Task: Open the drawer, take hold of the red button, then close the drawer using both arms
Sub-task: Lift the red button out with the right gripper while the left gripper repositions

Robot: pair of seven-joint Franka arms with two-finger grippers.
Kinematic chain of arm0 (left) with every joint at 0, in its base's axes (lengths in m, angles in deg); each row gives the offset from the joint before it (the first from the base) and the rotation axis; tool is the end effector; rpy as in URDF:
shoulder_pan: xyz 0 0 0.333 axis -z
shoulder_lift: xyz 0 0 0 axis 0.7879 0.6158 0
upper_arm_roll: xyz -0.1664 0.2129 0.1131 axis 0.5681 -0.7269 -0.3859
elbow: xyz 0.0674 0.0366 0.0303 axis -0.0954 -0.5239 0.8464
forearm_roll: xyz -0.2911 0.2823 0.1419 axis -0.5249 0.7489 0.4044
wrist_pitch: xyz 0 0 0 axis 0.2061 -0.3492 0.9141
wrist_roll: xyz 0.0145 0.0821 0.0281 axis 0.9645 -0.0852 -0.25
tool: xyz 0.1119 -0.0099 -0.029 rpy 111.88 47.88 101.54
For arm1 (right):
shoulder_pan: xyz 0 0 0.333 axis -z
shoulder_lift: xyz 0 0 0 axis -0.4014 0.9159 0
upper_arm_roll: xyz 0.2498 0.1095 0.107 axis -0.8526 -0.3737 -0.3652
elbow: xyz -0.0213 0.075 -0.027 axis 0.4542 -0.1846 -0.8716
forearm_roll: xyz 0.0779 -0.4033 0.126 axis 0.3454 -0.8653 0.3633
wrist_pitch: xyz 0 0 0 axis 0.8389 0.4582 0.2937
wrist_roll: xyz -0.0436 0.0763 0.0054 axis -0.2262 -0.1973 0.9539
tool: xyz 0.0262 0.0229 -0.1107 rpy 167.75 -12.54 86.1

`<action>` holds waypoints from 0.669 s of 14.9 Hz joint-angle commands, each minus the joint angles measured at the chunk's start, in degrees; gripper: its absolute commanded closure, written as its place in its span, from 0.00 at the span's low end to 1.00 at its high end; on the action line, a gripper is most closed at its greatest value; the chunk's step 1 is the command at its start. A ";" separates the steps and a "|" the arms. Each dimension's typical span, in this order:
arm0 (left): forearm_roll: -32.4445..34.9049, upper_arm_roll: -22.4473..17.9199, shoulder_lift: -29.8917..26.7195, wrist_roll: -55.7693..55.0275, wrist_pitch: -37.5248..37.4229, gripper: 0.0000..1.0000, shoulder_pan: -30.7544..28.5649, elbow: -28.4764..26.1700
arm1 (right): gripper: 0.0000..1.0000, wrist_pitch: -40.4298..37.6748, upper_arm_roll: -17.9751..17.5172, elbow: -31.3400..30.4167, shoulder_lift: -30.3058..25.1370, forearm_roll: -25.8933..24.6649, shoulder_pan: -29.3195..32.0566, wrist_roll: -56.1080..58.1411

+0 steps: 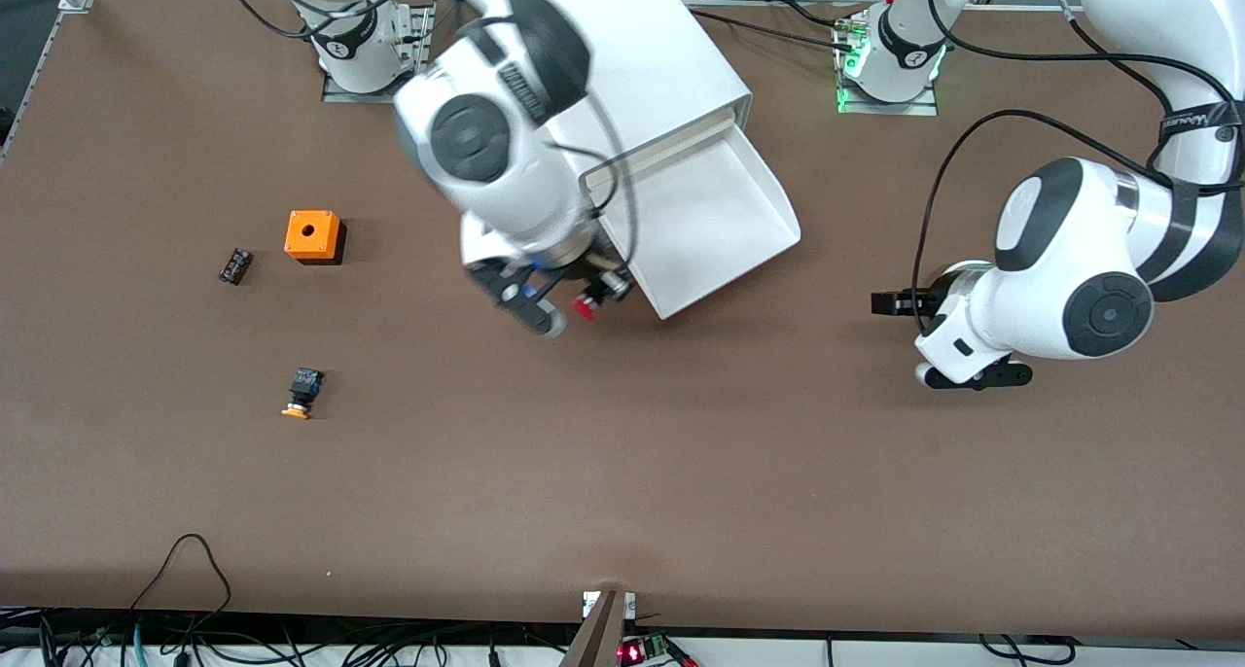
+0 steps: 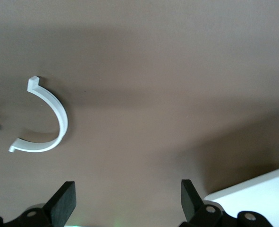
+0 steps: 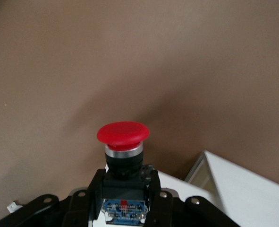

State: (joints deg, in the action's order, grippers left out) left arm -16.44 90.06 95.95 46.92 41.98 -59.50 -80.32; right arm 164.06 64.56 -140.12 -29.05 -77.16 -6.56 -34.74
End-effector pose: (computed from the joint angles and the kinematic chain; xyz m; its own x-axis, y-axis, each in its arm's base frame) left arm 0.6569 -0.1441 0.3512 0.9271 0.1046 -0.3598 0.1078 -0.9941 -0.0113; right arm 0.6356 0.4432 0.4424 0.7950 -0.5753 -0.1925 -0.6035 -0.7824 -0.1540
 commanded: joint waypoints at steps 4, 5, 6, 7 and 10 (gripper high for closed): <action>0.74 0.23 0.00 -17.19 11.23 0.05 5.39 -6.96 | 1.00 -5.71 -0.59 -1.74 -0.42 1.00 12.63 28.36; 0.83 0.23 0.00 -19.83 13.69 0.05 6.01 -8.10 | 1.00 -5.80 -0.59 -3.14 -0.41 0.91 14.56 32.24; 0.92 0.23 0.00 -22.47 16.85 0.05 6.97 -9.86 | 1.00 -5.71 -0.50 -4.46 -0.33 0.38 16.50 36.71; 1.18 0.14 0.00 -25.10 19.40 0.05 8.02 -11.53 | 1.00 -5.71 -0.32 -5.61 0.02 -2.58 17.56 40.41; 1.53 0.14 0.00 -30.48 23.63 0.05 10.40 -14.79 | 1.00 -2.73 -0.32 -9.21 1.25 -7.26 20.64 46.68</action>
State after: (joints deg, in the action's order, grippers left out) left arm -16.44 90.33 97.04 20.20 62.89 -50.24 -92.20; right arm 159.37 64.97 -146.58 -27.83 -82.49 12.93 8.27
